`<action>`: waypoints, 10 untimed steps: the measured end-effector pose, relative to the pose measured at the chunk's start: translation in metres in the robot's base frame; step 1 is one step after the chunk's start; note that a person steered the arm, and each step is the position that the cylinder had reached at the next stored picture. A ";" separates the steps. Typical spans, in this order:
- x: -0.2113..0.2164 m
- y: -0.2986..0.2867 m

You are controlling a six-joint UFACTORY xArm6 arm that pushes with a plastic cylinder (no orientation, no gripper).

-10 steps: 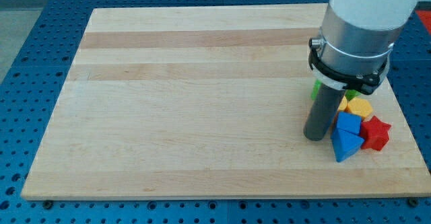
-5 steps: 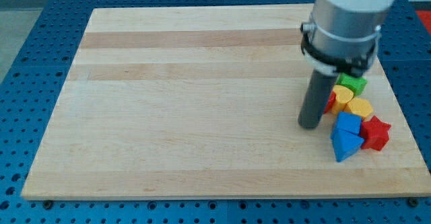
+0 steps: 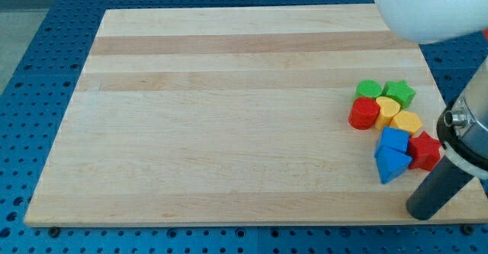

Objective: Slightly push a group of blocks upward

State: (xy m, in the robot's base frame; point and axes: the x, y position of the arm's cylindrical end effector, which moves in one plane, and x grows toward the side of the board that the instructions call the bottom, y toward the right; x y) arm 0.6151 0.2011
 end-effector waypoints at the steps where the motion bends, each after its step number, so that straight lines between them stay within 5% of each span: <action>1: -0.035 -0.027; 4: -0.071 -0.036; 9: -0.038 -0.054; 10: -0.065 -0.066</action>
State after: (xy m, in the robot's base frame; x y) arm 0.5496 0.1350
